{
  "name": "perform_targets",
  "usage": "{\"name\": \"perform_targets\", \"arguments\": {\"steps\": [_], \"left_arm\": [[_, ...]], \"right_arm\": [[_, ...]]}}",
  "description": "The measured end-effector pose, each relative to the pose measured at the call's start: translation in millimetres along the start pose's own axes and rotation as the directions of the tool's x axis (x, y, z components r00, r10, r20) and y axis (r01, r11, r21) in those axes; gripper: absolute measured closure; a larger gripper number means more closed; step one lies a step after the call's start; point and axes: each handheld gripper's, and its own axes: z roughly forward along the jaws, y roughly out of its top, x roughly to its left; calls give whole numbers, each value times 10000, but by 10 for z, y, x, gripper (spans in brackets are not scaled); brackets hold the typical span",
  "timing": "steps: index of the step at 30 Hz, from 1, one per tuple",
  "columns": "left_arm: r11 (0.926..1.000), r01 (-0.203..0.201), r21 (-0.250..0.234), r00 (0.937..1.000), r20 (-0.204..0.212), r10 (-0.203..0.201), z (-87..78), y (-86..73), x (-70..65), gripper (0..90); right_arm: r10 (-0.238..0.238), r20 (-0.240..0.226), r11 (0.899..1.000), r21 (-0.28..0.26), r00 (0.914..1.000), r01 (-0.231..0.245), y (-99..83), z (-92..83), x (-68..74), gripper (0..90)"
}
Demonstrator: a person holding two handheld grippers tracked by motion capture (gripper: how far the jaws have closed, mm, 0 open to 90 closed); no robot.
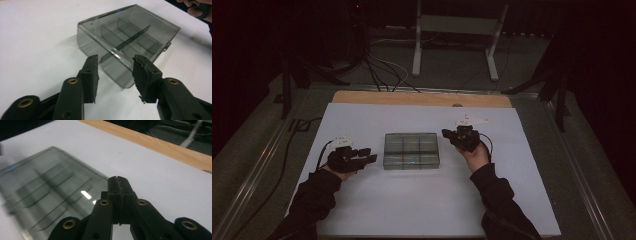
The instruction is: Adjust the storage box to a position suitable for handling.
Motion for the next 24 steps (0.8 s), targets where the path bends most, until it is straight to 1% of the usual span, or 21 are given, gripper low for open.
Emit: {"name": "perform_targets", "arguments": {"steps": [1, 2, 3, 5, 6, 7, 8, 9, 10, 11, 12, 13, 14, 15, 16, 17, 19, 21, 22, 23, 24], "left_arm": [[10000, 39, 39, 10000, -49, -39, -3, -13, 8, 596], [9999, 92, 146, 9999, -98, -90, 0, -27, 18, 596], [9996, 119, 252, 9998, -133, -115, 6, -39, 24, 609], [9994, 86, 332, 9999, -81, -83, 16, -59, 28, 609], [9993, 95, 348, 9999, -94, -91, 22, -65, 20, 583], [9995, 39, 320, 10000, -85, -36, 24, -71, 12, 527], [9996, 10, 284, 10000, 23, -11, 25, -74, 5, 471], [9995, -32, 330, 10000, -1, 33, 28, -73, -4, 437], [9992, -60, 392, 9999, -132, 66, 35, -71, -17, 377], [9989, -91, 458, 9999, -98, 96, 38, -69, -24, 300], [9990, -87, 437, 10000, -16, 87, 36, -69, -31, 255], [9992, -81, 385, 9999, 78, 78, 31, -71, -35, 241], [9986, -100, 515, 9997, 216, 89, 34, -73, -35, 147], [9976, -89, 686, 9991, 420, 60, 44, -73, -37, 147], [9962, -210, 841, 9978, 651, 155, 54, -82, -49, 116], [9952, -347, 915, 9973, 677, 285, 61, -88, -58, 80], [9920, -542, 1137, 9961, 753, 458, 86, -100, -78, 49], [9894, -642, 1303, 9941, 953, 519, 111, -107, -96, 45], [9880, -678, 1390, 9937, 977, 544, 128, -110, -102, 46], [9859, -803, 1471, 9934, 935, 669, 149, -114, -109, 58], [9848, -931, 1464, 9928, 888, 806, 165, -119, -113, 104]], "right_arm": [[76, 301, 9998, 195, 9995, -82, 10, 67, -70, 900], [76, 301, 9998, 195, 9995, -82, 10, 67, -70, 900], [215, 438, 9993, 294, 9988, -228, 11, 104, -107, 900], [425, 726, 9978, 483, 9965, -461, 6, 181, -179, 900], [548, 849, 9964, 594, 9949, -600, 2, 220, -210, 900], [722, 897, 9946, 683, 9933, -784, -2, 260, -236, 900], [765, 906, 9936, 767, 9929, -835, -7, 303, -255, 900], [833, 918, 9920, 872, 9923, -914, -11, 345, -266, 900], [952, 893, 9903, 929, 9914, -1035, -15, 389, -274, 900], [1076, 879, 9881, 1006, 9903, -1163, -20, 433, -280, 900], [1191, 857, 9859, 1075, 9892, -1280, -24, 476, -280, 900], [1260, 805, 9849, 1095, 9888, -1344, -29, 517, -278, 900], [1483, 653, 9814, 1134, 9868, -1550, -33, 592, -266, 900], [1483, 653, 9814, 1134, 9868, -1550, -33, 592, -266, 900], [1502, 588, 9805, 1194, 9869, -1563, -33, 627, -255, 900], [1532, 528, 9795, 1240, 9868, -1587, -32, 667, -239, 900], [1544, 431, 9780, 1352, 9871, -1589, -28, 711, -215, 900], [1580, 306, 9767, 1425, 9870, -1607, -26, 746, -199, 900], [1551, 273, 9762, 1494, 9875, -1574, -25, 760, -192, 900], [1567, 240, 9753, 1536, 9874, -1585, -24, 771, -190, 900], [1657, 189, 9729, 1607, 9860, -1666, -32, 790, -198, 900]]}}
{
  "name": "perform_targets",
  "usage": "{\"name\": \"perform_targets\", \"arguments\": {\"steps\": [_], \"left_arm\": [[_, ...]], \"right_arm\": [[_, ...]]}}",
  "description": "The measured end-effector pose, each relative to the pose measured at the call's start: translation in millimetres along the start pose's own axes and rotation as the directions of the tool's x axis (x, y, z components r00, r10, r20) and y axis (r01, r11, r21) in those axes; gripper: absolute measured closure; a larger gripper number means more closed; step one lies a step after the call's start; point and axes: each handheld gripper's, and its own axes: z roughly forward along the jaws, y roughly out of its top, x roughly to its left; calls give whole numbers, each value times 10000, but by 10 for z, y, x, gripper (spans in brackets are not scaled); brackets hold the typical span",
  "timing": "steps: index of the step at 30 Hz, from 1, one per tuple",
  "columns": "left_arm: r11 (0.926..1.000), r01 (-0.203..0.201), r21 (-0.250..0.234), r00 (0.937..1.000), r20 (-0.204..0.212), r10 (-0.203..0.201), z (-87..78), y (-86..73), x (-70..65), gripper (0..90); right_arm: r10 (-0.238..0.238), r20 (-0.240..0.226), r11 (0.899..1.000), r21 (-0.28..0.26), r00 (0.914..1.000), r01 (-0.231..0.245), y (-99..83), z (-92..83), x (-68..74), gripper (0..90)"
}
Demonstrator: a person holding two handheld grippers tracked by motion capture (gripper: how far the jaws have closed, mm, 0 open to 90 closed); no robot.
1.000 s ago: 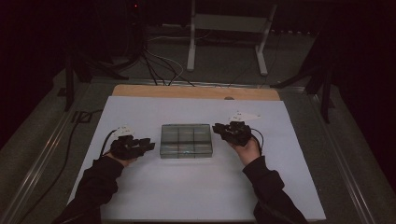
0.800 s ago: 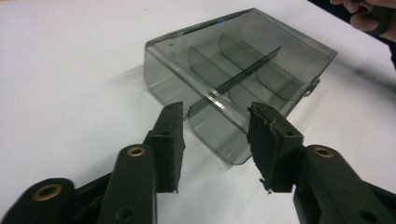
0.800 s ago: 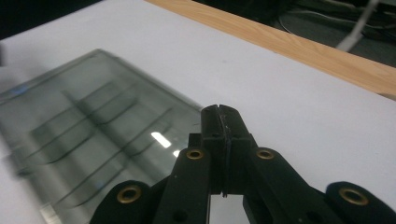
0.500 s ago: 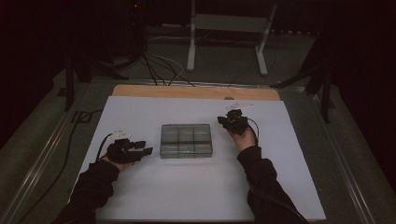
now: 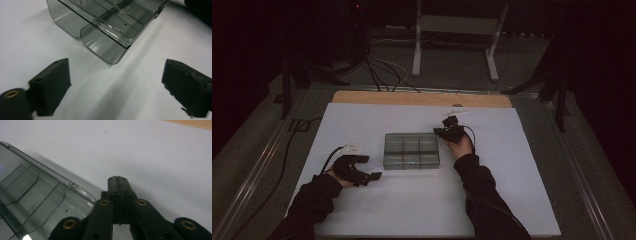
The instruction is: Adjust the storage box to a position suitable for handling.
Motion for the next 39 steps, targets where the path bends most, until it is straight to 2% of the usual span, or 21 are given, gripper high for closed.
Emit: {"name": "perform_targets", "arguments": {"steps": [3, 4, 5, 7, 8, 9, 10, 11, 12, 13, 14, 15, 17, 19, 21, 22, 26, 29, 31, 39], "left_arm": [[9998, 141, 119, 9998, -156, -139, 29, -1, 7, 112], [9991, 332, 246, 9994, 94, -334, 40, -2, 15, 112], [9991, 338, 268, 9994, 5, -339, 46, -4, 10, 143], [9989, 390, 267, 9983, -447, -378, 50, -2, -1, 200], [9989, 347, 306, 9978, -576, -329, 47, -1, -2, 245], [9994, 216, 262, 9953, -950, -190, 43, -1, -6, 419], [9997, 194, 179, 9940, -1076, -174, 37, -4, 0, 419], [9995, 269, 151, 9943, -1037, -252, 33, -3, 11, 560], [9993, 304, 202, 9929, -1155, -278, 38, -3, 20, 560], [9989, 371, 301, 9902, -1360, -327, 50, 2, 26, 669], [9981, 452, 409, 9884, -1468, -387, 69, 7, 34, 669], [9975, 494, 511, 9878, -1504, -412, 90, 12, 43, 731], [9964, 501, 681, 9892, -1409, -401, 132, 30, 57, 793], [9957, 658, 647, 9915, -1166, -579, 167, 50, 74, 853], [9932, 1050, 513, 9915, -830, -1005, 187, 69, 89, 881], [9926, 1104, 501, 9916, -732, -1066, 191, 74, 98, 881], [9939, 1036, 384, 9934, -543, -1014, 192, 89, 94, 882], [9943, 936, 505, 9953, -307, -922, 201, 111, 73, 900], [9947, 824, 618, 9958, -450, -797, 202, 119, 61, 900], [9941, 813, 714, 9964, -298, -793, 163, 82, 36, 900]], "right_arm": [[-43, -2, 10000, 46, 10000, 43, -4, 6, -1, 900], [-7, -44, 10000, 57, 10000, 7, -9, 11, 0, 900], [8, -91, 9999, 100, 10000, -7, -19, 17, 3, 900], [-6, -76, 9999, 130, 10000, 7, -28, 23, 0, 900], [4, -80, 9999, 139, 10000, -2, -32, 25, -2, 900], [7, -60, 9999, 157, 10000, -6, -34, 28, 1, 900], [7, -60, 9999, 157, 10000, -6, -34, 28, 1, 900], [-9, -65, 9999, 162, 10000, 10, -32, 28, 0, 900], [-9, -65, 9999, 162, 10000, 10, -32, 28, 0, 900], [5, -90, 9998, 181, 10000, -3, -30, 30, -1, 900], [5, -90, 9998, 181, 10000, -3, -30, 30, -1, 900], [-11, -87, 9998, 180, 10000, 13, -29, 30, 0, 900], [-27, -88, 9998, 193, 10000, 29, -26, 31, 1, 900], [-63, -79, 9998, 180, 9999, 64, -28, 28, 0, 900], [-17, -113, 9999, 167, 9999, 18, -34, 21, -5, 900], [-20, -124, 9999, 160, 9999, 22, -37, 16, -7, 900], [-14, -193, 9998, 180, 9998, 18, -48, -1, -8, 900], [-47, -241, 9997, 244, 9997, 53, -55, -15, 5, 900], [-75, -207, 9997, 235, 9998, 80, -66, -24, 18, 900], [-199, -219, 9993, 314, 9996, 206, -131, -91, 71, 900]]}}
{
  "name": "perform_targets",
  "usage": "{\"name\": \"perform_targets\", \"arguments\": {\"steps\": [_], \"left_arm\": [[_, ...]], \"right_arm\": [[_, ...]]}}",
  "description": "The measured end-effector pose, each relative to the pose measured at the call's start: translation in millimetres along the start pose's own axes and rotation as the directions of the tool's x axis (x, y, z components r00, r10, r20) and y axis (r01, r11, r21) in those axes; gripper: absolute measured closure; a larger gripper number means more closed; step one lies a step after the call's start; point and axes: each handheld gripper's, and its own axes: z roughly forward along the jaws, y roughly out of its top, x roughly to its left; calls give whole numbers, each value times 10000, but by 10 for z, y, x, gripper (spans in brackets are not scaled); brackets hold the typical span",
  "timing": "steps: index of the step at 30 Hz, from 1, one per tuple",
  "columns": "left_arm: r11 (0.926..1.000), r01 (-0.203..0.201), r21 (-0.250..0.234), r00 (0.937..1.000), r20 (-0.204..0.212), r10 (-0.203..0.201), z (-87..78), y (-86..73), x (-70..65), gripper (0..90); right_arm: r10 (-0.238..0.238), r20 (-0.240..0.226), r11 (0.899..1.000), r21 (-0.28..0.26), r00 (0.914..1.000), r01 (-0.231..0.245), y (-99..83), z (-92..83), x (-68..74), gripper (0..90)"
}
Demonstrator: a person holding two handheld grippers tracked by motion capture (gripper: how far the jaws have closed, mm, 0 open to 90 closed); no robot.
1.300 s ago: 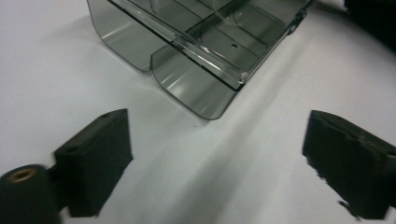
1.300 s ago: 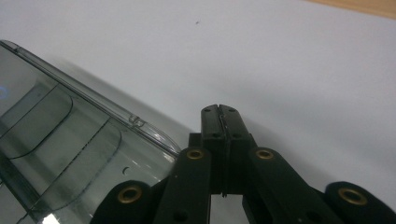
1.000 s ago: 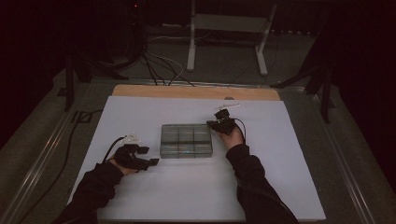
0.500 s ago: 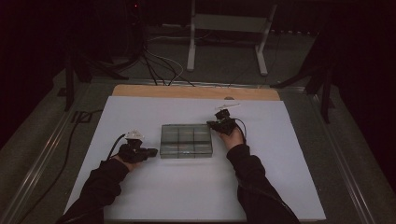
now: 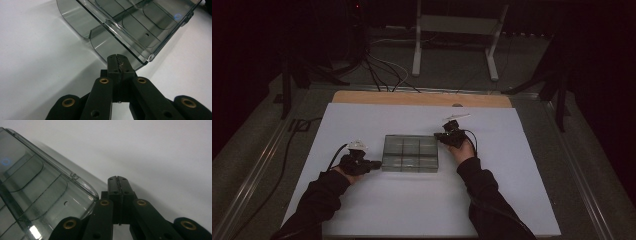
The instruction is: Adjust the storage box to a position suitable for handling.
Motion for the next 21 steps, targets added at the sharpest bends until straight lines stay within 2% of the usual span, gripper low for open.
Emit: {"name": "perform_targets", "arguments": {"steps": [4, 10, 16, 21], "left_arm": [[9999, -131, 104, 9998, 132, 130, -35, -41, -37, 900], [9995, -219, 218, 9992, 335, 211, -93, -127, -128, 900], [9986, -409, 345, 9978, 541, 390, -153, -217, -228, 900], [9986, -413, 331, 9960, 804, 385, -187, -308, -338, 900]], "right_arm": [[-138, 30, 9999, 100, 9999, 138, -50, -50, 58, 900], [-670, 124, 9971, 366, 9977, 666, -119, -130, 187, 900], [-685, 25, 9967, 435, 9976, 683, -201, -198, 267, 900], [-549, -262, 9975, 427, 9981, 560, -324, -296, 325, 900]]}}
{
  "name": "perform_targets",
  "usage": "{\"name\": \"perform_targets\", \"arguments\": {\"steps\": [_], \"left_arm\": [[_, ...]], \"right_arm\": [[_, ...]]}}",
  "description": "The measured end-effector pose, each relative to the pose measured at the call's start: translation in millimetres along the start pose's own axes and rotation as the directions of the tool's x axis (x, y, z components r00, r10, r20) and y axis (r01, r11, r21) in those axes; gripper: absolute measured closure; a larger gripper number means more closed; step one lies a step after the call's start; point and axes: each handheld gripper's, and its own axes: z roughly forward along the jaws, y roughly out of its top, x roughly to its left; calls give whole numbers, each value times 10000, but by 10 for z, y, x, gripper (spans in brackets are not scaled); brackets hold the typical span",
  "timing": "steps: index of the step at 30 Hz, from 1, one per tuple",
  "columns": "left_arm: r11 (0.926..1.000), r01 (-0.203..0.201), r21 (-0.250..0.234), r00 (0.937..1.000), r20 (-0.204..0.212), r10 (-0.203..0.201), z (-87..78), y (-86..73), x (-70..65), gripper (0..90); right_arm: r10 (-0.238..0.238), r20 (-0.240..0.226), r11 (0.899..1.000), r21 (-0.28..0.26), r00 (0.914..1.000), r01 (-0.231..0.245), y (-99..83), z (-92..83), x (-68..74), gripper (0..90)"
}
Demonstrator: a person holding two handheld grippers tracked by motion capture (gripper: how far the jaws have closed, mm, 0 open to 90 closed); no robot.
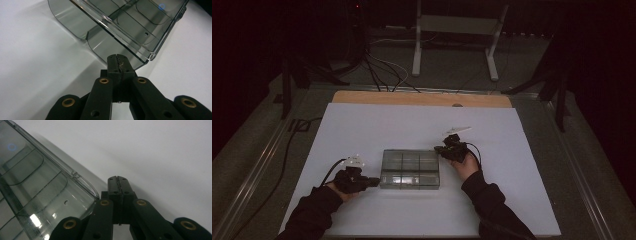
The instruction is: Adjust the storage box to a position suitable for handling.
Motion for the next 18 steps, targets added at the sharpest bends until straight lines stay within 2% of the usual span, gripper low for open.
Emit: {"name": "perform_targets", "arguments": {"steps": [10, 12, 18], "left_arm": [[9998, -172, 44, 9994, 312, 171, -29, -71, -145, 900], [9996, -264, 127, 9986, 471, 258, -31, -96, -207, 900], [9991, -383, 207, 9968, 714, 367, -26, -134, -288, 900]], "right_arm": [[50, -212, 10000, -21, 9998, -50, -120, -115, 66, 900], [117, -261, 9999, -3, 9996, -117, -189, -164, 91, 900], [-34, -158, 10000, -6, 9999, 34, -253, -228, 137, 900]]}}
